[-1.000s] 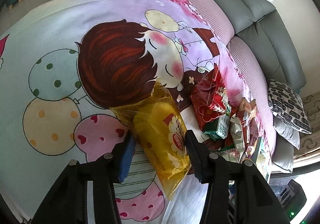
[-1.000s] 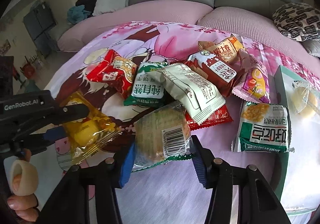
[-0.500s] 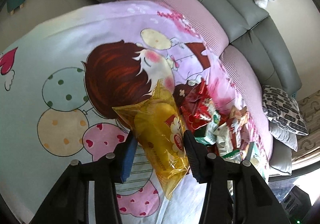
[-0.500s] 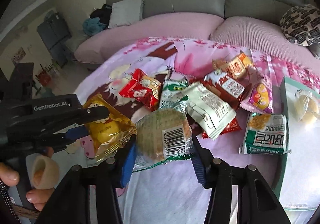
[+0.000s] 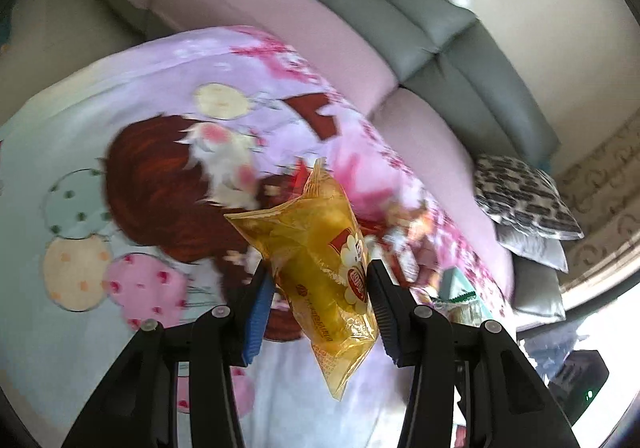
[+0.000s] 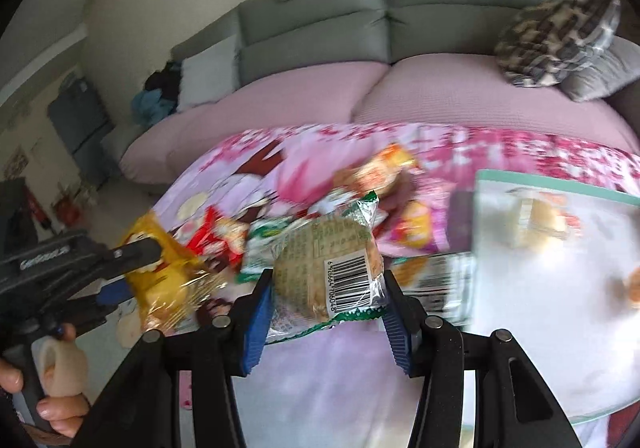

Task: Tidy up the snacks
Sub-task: 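Carry the biscuit bag with the left tool while the right tool carries the cookie pack over the tray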

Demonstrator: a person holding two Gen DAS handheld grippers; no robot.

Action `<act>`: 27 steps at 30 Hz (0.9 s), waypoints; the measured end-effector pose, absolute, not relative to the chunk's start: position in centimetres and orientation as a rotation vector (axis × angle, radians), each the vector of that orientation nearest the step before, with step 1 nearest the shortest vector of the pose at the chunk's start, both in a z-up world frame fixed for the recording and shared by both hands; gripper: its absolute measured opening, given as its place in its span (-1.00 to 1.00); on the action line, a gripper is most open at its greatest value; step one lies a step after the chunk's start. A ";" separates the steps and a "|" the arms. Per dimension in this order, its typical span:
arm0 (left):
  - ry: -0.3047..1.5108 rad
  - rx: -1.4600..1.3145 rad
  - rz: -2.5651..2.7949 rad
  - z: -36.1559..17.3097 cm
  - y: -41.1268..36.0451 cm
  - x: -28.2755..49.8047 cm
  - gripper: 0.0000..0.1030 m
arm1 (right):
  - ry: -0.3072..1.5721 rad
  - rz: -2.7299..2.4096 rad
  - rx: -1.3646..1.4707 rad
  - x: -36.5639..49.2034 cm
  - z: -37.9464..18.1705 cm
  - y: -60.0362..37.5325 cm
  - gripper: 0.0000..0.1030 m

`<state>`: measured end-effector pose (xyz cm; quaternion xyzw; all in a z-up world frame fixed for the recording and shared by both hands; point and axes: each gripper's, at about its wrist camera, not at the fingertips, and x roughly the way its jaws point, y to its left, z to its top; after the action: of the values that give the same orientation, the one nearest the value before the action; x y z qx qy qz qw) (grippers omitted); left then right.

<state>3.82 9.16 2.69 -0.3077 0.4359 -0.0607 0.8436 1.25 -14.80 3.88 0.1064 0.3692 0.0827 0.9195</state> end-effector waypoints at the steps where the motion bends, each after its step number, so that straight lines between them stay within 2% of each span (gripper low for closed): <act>1: 0.921 -0.638 -0.150 2.8 8.4 4.0 -0.05 | 0.752 0.151 0.230 1.2 4.0 -15.7 0.03; 15: 0.937 -0.499 -0.409 4.9 -2.8 5.2 -0.05 | 0.672 -0.127 0.406 -0.8 4.2 -28.1 0.03; 27: 0.959 -0.380 -0.592 6.8 -12.3 5.4 -0.05 | 0.611 -0.291 0.443 -2.6 4.6 -34.4 0.04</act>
<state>5.41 -12.28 6.81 -0.1788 0.4517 -0.2787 0.8285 -2.60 -34.40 4.62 0.2157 0.2973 -0.1415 0.9193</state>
